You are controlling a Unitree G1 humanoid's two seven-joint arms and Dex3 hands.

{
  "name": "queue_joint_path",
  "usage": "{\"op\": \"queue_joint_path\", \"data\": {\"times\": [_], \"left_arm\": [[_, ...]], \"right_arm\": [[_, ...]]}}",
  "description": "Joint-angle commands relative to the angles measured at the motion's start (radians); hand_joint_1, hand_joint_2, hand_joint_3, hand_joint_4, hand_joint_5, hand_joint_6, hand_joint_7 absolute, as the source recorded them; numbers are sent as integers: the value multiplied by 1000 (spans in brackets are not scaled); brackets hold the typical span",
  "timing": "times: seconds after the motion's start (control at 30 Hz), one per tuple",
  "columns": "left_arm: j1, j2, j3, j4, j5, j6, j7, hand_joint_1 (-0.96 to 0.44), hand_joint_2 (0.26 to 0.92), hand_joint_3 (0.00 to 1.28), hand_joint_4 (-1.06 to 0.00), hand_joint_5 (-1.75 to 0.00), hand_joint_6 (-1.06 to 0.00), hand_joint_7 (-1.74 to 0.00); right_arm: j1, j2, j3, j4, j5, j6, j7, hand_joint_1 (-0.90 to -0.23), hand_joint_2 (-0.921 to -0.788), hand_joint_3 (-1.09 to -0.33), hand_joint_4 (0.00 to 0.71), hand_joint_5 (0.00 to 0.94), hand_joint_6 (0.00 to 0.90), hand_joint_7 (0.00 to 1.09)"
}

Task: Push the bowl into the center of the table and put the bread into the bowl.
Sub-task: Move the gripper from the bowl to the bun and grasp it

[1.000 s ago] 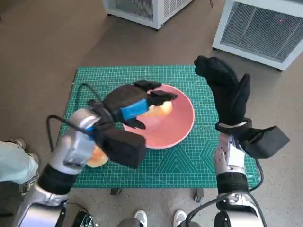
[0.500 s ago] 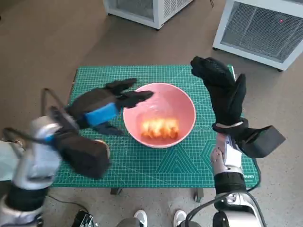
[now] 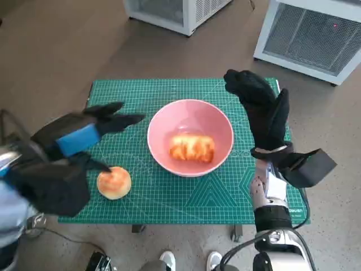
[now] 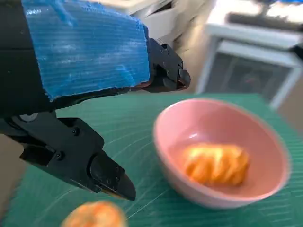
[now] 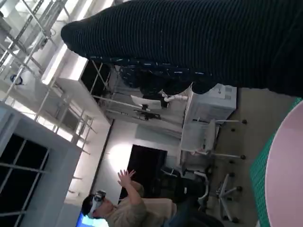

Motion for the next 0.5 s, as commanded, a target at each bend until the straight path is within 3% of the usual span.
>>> {"op": "queue_joint_path", "data": {"times": [0.03,0.5], "left_arm": [[51,46,25,-34,-3,14,-17,-126,730,0,-79,0,-281,0],[120,74,2,13,-34,-32,-37,-83,725,1,-82,-1,-276,0]], "right_arm": [[-1,-1,0,20,0,6,11,-671,-921,-734,276,0,146,457],[-12,-5,-1,37,0,7,24,-672,-921,-733,277,0,144,462]]}}
